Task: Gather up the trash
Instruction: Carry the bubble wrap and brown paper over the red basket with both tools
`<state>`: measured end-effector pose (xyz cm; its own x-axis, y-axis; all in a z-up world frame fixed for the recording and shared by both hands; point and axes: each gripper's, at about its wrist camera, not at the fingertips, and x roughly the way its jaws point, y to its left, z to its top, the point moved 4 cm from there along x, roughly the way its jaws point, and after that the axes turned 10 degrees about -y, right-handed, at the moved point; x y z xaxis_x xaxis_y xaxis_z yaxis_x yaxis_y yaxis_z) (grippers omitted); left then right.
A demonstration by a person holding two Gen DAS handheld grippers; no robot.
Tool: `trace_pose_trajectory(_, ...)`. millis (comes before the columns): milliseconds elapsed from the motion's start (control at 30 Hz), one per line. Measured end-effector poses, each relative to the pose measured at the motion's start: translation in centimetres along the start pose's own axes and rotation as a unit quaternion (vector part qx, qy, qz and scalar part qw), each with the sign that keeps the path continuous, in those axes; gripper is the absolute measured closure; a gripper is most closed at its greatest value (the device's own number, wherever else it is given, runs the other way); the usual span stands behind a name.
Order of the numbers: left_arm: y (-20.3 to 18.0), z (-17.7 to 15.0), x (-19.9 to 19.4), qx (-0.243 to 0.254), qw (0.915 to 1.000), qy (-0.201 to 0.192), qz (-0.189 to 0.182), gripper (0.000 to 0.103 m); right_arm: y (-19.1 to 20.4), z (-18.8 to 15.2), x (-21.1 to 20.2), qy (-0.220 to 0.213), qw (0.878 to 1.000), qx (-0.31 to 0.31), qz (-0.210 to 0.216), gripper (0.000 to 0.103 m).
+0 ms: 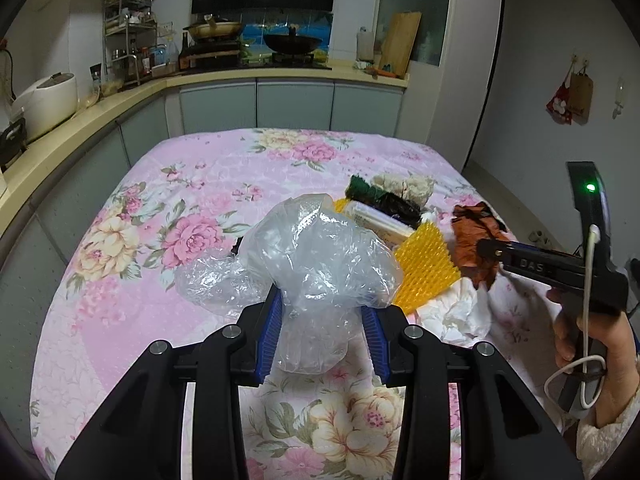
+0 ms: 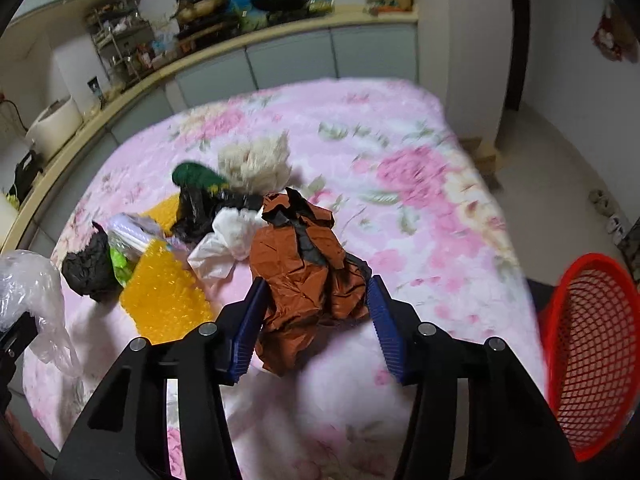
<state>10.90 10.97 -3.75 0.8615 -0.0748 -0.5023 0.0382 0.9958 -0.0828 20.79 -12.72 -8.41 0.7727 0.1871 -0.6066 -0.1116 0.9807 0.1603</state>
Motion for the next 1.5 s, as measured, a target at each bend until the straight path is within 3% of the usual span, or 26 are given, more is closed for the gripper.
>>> trace_pose_trajectory(200, -0.3, 1.0, -1.7, -0.004, 0.9995, -0.029, -0.011, 0.067, -0.6, 0.0, -4.0, -0.034, 0.999, 0.013, 0.005, 0.053)
trace_pose_trajectory(433, -2.1, 1.4, -1.9, 0.009, 0.9993, -0.029, -0.02, 0.067, -1.1, -0.3, -7.5, -0.055, 0.998, 0.031, 0.014, 0.053)
trace_pose_trajectory(867, -10.9, 2.9, -0.4, 0.069, 0.9932, -0.031, -0.089, 0.067, -7.4, -0.3, -12.2, -0.092, 0.993, 0.069, -0.037, 0.053)
trace_pose_trajectory(1167, -19.1, 2.9, 2.3, 0.108, 0.9827, -0.003, -0.15, 0.066, -14.4, -1.5, -15.3, -0.103, 0.982, 0.107, -0.116, 0.053)
trace_pose_trajectory(1500, -30.1, 1.1, 5.7, 0.171, 0.9579, 0.044, -0.226, 0.066, -22.4, -4.2, -16.5, -0.076, 0.962, 0.162, -0.206, 0.052)
